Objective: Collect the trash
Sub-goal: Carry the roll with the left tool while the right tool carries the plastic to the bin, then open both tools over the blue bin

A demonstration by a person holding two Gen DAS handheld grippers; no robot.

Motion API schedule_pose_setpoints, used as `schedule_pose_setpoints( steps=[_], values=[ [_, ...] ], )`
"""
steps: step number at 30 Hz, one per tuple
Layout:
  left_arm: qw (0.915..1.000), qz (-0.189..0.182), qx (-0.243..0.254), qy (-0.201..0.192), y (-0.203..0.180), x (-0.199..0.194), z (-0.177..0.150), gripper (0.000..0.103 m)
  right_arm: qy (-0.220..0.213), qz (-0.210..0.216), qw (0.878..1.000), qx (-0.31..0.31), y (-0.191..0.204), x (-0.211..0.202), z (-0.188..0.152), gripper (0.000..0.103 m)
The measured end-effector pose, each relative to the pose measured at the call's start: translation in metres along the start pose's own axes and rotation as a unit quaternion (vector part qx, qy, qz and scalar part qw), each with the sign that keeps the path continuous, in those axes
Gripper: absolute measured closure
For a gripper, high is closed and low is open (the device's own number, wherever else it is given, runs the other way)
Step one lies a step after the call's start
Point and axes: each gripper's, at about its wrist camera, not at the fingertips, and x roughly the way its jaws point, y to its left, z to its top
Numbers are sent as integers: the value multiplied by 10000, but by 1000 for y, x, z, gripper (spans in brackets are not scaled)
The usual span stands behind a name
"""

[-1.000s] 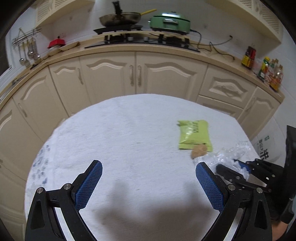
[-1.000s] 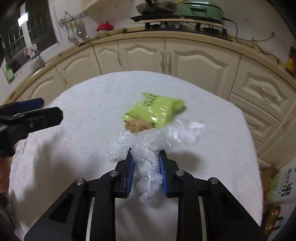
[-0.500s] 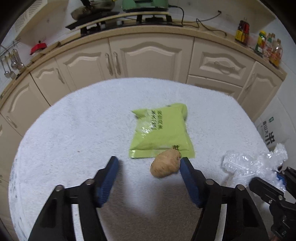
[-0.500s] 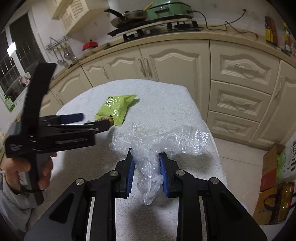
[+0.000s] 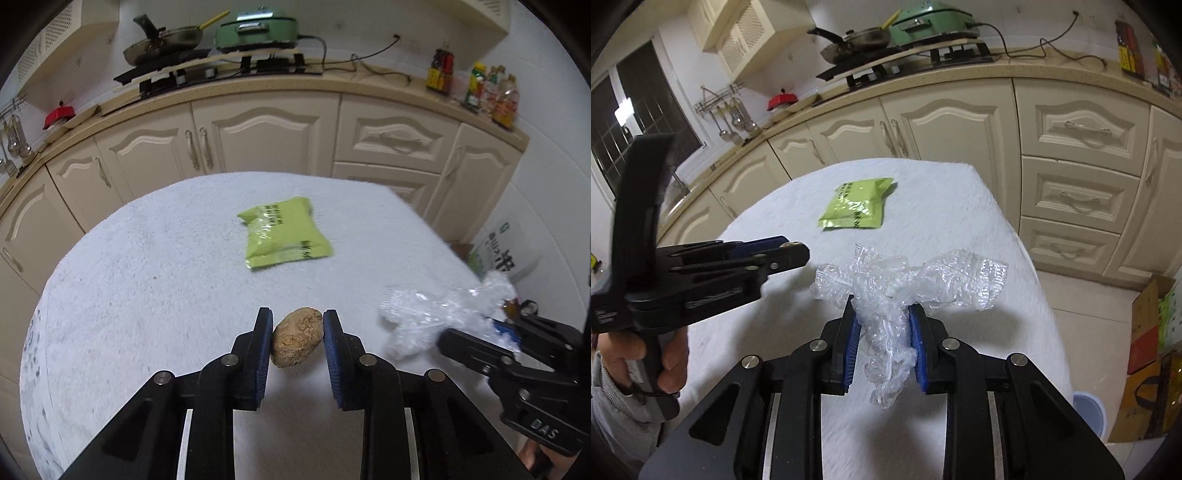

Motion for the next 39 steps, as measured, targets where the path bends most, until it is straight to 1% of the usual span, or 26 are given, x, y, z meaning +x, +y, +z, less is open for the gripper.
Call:
schedule_pose_setpoints(
  steps=[2,4,7,11,13,15,17,18,20,22,25,29,32,33,34,35,36,37,38,39],
  values=[
    [9999,-131,25,-77,-9,-14,-7,80,-96,50,9999,59,3,-17,-7,78],
    [9995,-193,105,-213,-20,-32,-16,80,-219,13,9997,82,5,-36,-14,78],
    [9983,-295,270,-435,-46,-58,-27,80,-400,-43,9990,171,1,-66,-27,78],
    [9956,-557,517,-552,-91,-82,-44,80,-681,-234,9967,384,-16,-113,-49,78],
    [9933,-685,729,-573,-123,-90,-51,80,-826,-399,9944,516,-31,-139,-62,78],
    [9902,-812,983,-572,-162,-91,-56,80,-937,-633,9913,669,-51,-164,-78,78],
    [9877,-965,1134,-476,-192,-89,-59,80,-1021,-862,9875,837,-73,-185,-93,78],
    [9858,-1051,1251,-382,-215,-81,-61,80,-1034,-1031,9845,967,-90,-195,-104,78],
    [9829,-1142,1428,-191,-249,-61,-57,79,-1007,-1339,9794,1129,-115,-207,-122,78],
    [9798,-1194,1605,49,-285,-33,-55,79,-942,-1588,9738,1324,-142,-214,-142,78],
    [9740,-1240,1849,413,-330,13,-51,79,-792,-1830,9657,1662,-182,-213,-170,78],
    [9671,-1229,2046,877,-372,71,-49,79,-588,-1934,9570,2082,-232,-200,-200,78],
    [9637,-1106,2155,1120,-395,112,-42,78,-437,-1955,9528,2282,-261,-185,-215,78],
    [9628,-1084,2185,1159,-401,127,-36,75,-394,-1946,9518,2337,-268,-179,-218,78],
    [9625,-987,2228,1188,-406,140,-31,72,-351,-1934,9505,2406,-275,-172,-221,78],
    [9629,-865,2262,1194,-411,152,-25,62,-327,-1914,9496,2460,-282,-166,-223,78],
    [9635,-736,2278,1196,-411,161,-23,48,-294,-1893,9490,2503,-287,-161,-226,78],
    [9643,-661,2274,1187,-421,172,-16,42,-250,-1859,9486,2549,-293,-154,-229,78],
    [9654,-602,2259,1155,-424,175,-17,36,-223,-1845,9484,2568,-296,-150,-231,78],
    [9674,-486,2222,1112,-422,180,-13,34,-182,-1828,9484,2586,-299,-143,-232,78]
  ],
)
